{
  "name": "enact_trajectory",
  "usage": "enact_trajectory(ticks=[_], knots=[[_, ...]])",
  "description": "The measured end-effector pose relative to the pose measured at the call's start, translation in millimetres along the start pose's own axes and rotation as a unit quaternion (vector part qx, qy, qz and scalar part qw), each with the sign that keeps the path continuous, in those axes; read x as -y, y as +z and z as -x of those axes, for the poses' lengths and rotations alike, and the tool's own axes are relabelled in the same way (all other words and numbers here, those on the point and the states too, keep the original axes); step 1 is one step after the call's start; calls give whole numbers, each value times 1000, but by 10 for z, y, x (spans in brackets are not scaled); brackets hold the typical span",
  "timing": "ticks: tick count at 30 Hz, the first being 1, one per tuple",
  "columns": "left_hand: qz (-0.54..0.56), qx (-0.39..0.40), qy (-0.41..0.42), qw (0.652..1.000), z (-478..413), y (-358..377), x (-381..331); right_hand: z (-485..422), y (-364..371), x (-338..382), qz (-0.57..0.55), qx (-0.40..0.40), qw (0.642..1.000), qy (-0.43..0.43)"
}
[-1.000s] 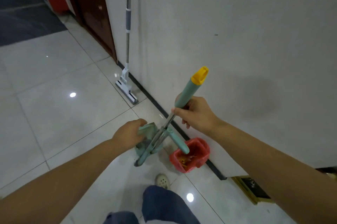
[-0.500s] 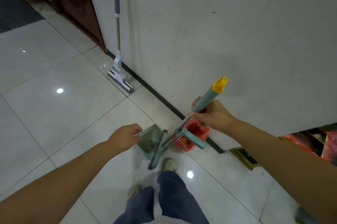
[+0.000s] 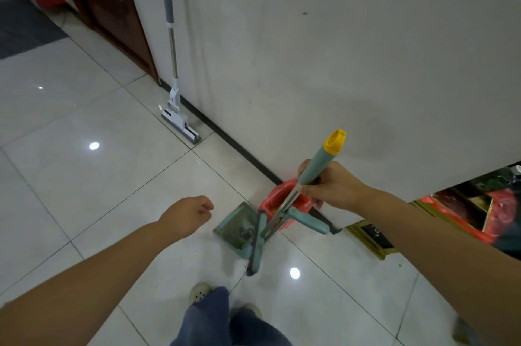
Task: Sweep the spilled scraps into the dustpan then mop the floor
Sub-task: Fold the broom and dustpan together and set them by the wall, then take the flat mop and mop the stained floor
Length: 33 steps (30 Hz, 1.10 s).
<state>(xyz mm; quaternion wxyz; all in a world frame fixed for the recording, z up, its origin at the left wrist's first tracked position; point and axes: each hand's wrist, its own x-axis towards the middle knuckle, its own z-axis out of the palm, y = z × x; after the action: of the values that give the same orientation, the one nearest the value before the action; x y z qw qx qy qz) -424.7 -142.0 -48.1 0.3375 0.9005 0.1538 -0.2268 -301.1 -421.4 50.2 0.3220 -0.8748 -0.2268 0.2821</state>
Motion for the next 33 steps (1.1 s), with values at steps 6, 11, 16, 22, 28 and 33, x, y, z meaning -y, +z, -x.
enact_trajectory(ticks=[6,11,16,22,28,33], knots=[[-8,-14,0,1000,90,156,-239,181,-57,-147,54,13,998,-34],[-40,-38,5,998,186,78,-316,217,-102,-165,88,31,994,-48],[-58,-55,13,997,222,-136,-252,72,-185,-40,156,64,984,-55],[-83,-67,36,994,56,-560,52,-398,-508,319,416,150,895,-65],[-104,-98,54,988,-320,-1409,645,-1236,-676,1239,523,119,842,-58],[-133,-125,54,982,-628,-2307,1211,-2183,-272,2002,521,92,843,-103]])
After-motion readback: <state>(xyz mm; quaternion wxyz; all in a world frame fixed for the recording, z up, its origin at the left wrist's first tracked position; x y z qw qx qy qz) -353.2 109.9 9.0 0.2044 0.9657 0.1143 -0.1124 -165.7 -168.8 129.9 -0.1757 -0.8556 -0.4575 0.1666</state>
